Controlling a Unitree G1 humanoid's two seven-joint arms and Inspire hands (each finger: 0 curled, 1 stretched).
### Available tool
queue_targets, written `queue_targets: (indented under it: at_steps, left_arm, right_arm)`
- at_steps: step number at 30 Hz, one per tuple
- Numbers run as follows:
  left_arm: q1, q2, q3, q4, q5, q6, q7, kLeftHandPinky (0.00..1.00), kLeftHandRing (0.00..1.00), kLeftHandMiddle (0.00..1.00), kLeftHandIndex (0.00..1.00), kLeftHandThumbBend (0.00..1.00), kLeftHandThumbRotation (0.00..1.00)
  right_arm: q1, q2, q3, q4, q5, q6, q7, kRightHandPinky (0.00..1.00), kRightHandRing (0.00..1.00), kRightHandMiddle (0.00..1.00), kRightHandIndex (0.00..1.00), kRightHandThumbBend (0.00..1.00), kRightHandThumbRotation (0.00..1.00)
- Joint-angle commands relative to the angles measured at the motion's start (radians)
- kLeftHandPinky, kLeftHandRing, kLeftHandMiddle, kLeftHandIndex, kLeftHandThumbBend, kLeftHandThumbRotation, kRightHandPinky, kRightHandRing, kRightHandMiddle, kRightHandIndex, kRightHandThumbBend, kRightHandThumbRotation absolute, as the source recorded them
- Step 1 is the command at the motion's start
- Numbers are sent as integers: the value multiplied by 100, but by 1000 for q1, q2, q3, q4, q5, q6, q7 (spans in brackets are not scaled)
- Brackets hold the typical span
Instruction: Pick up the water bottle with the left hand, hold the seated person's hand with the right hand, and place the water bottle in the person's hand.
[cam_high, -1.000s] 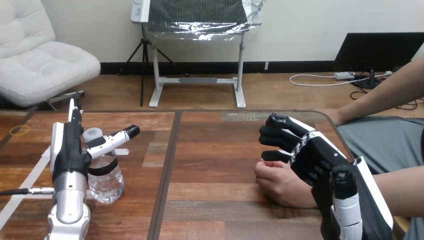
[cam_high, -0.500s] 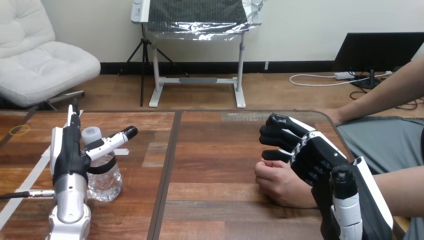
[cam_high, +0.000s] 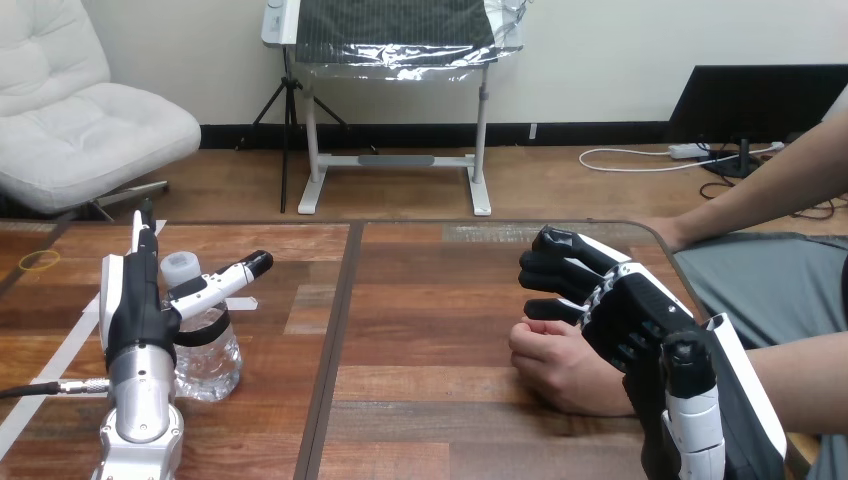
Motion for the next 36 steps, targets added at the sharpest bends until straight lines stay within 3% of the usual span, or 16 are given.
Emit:
queue_targets:
  at_steps: [1, 29, 36]
  left_arm:
    - [-71, 18, -9, 20, -5, 0, 1, 97, 100, 100, 100, 100, 24]
    - [-78, 3, 9, 51, -63, -4, -29, 100, 100, 100, 100, 100, 24]
    - [-86, -9, 21, 46, -95, 38, -35, 100, 100, 100, 100, 100, 25]
  right_arm:
    - [-57, 0, -13, -43, 18, -4, -1, 74, 80, 80, 80, 82, 100]
    - [-63, 2, -10, -36, 20, -13, 2, 73, 80, 80, 80, 81, 100]
    - [-62, 3, -9, -34, 19, -17, 2, 73, 80, 80, 80, 81, 100]
